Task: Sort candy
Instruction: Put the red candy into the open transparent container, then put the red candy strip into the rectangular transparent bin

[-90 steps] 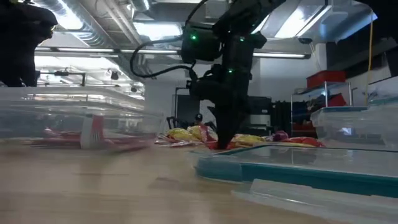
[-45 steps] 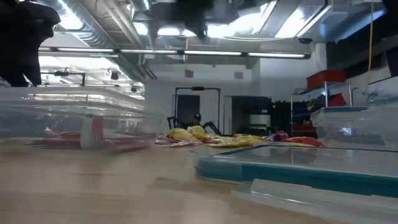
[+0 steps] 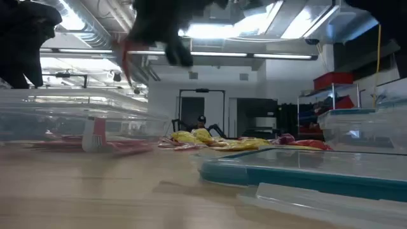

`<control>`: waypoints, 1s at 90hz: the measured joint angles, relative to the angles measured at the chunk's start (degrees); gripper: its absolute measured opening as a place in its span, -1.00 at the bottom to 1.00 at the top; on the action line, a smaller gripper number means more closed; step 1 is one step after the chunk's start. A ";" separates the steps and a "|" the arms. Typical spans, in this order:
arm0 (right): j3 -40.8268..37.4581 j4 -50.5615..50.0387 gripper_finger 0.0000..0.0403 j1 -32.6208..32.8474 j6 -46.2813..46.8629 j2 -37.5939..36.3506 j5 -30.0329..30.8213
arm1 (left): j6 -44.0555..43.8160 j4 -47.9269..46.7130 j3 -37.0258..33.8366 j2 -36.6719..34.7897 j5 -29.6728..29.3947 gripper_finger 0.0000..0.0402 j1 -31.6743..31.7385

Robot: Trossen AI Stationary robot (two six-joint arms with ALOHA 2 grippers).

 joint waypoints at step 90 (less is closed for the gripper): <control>11.87 -31.96 -0.07 -13.10 -23.94 0.77 18.75 | -0.21 2.21 0.04 0.27 -0.53 -0.39 0.00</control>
